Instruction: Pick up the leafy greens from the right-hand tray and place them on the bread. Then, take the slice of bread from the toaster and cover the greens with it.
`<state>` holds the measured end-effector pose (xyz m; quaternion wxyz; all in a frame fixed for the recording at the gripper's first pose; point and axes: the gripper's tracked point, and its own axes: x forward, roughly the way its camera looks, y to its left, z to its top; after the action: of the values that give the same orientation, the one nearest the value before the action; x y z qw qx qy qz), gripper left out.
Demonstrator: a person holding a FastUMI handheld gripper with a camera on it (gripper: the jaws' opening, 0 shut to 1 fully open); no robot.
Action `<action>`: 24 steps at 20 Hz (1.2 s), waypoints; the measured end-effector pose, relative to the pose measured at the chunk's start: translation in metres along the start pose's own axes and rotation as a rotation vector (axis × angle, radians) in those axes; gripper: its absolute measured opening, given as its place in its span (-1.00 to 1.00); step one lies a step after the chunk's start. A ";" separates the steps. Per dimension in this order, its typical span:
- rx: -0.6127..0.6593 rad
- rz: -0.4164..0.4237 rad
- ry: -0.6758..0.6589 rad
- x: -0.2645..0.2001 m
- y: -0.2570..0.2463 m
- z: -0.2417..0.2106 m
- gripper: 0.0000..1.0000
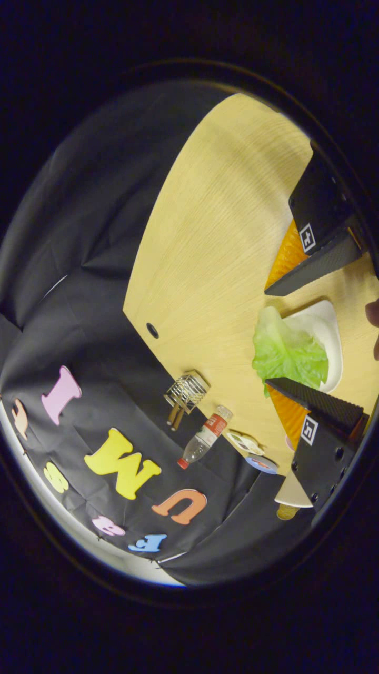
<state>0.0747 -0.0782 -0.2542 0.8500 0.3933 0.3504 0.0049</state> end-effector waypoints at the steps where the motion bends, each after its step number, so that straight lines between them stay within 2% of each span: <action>1: 0.035 0.006 0.013 0.004 -0.002 0.001 0.86; 7: 0.126 0.052 0.062 0.025 0.002 0.005 0.56; 10: 0.117 0.048 0.088 0.028 -0.002 0.002 0.28; 11: 0.112 0.001 0.093 0.028 -0.011 0.003 0.03; 14: 0.106 -0.012 0.101 0.028 -0.015 0.002 -0.71; 15: 0.110 0.007 0.093 0.040 -0.015 0.006 -0.71; 16: 0.098 0.005 0.095 0.025 -0.014 0.008 -0.99; 24: 0.108 0.170 0.037 -0.008 0.045 0.028 -0.99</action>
<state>0.0973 -0.0680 -0.2062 0.8176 0.4665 0.3311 0.0655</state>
